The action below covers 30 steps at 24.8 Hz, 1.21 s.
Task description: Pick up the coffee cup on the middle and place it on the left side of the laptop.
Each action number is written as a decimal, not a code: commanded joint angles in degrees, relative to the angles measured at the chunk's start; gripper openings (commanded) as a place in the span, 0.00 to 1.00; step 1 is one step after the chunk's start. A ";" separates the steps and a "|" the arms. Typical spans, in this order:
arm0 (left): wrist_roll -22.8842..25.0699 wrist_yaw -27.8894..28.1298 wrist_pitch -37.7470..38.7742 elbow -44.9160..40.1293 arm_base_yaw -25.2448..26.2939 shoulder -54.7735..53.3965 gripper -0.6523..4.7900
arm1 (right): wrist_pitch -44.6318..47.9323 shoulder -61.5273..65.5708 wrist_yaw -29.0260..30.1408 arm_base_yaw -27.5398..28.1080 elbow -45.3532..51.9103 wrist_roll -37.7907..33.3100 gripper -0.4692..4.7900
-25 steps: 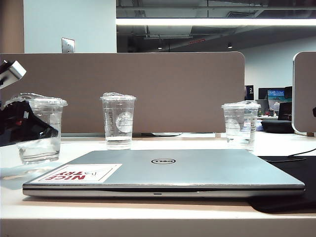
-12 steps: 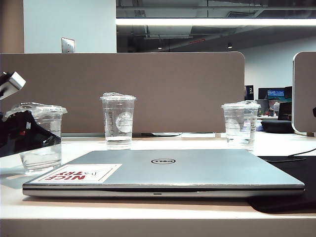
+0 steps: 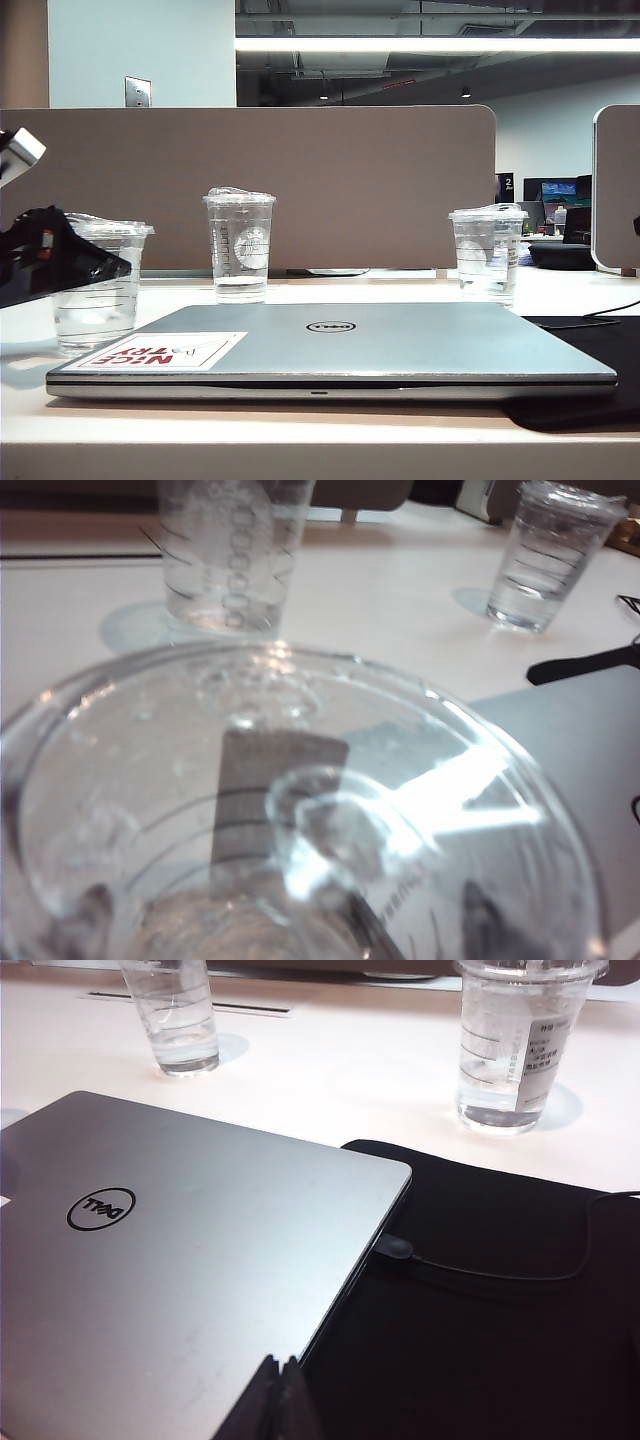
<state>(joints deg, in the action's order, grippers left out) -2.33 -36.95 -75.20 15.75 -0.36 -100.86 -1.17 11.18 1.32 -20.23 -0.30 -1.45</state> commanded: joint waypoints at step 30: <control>-5.44 13.70 8.48 -15.37 3.32 45.42 0.11 | 0.94 -11.23 0.07 26.25 0.22 0.00 0.08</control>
<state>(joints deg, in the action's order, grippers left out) -7.57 -25.61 -69.73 0.23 2.87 -57.65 -1.21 0.05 1.61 4.71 -0.30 -1.45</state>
